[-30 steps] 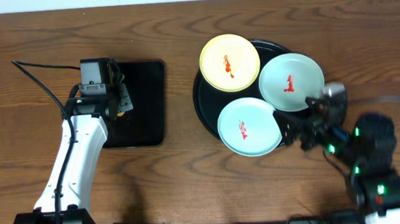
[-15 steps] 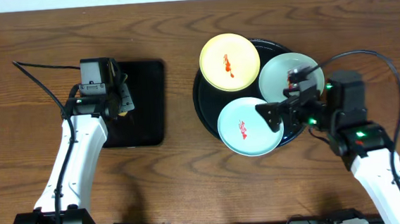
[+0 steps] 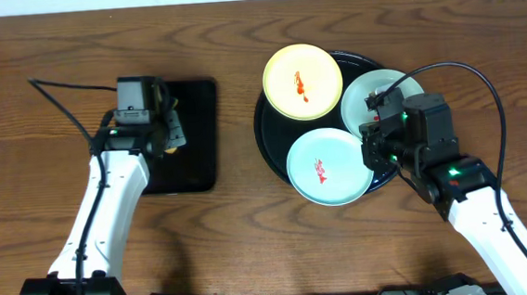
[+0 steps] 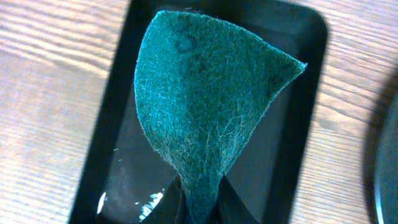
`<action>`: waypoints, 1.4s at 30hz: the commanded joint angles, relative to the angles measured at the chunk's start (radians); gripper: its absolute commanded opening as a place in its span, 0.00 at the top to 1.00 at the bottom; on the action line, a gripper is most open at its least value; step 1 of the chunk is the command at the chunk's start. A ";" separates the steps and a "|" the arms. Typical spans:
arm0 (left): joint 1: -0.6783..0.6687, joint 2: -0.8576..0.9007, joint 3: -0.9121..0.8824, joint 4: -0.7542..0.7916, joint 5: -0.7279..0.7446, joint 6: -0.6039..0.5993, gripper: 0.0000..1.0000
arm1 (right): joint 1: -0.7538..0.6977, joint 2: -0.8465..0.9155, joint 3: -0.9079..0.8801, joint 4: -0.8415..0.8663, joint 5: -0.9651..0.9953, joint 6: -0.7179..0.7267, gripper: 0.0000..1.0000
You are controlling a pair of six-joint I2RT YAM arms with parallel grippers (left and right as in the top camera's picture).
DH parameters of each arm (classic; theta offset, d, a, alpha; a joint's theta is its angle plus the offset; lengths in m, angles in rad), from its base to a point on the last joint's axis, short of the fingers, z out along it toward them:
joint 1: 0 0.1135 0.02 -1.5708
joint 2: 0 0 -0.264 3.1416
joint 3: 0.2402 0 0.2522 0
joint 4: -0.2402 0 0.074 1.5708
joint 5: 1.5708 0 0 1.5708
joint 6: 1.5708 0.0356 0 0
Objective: Clean dirty plates on tray and stack at the side
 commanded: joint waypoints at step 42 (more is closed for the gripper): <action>-0.484 0.693 0.515 0.439 0.002 -0.275 0.93 | -0.200 0.443 0.126 0.297 0.056 0.208 0.99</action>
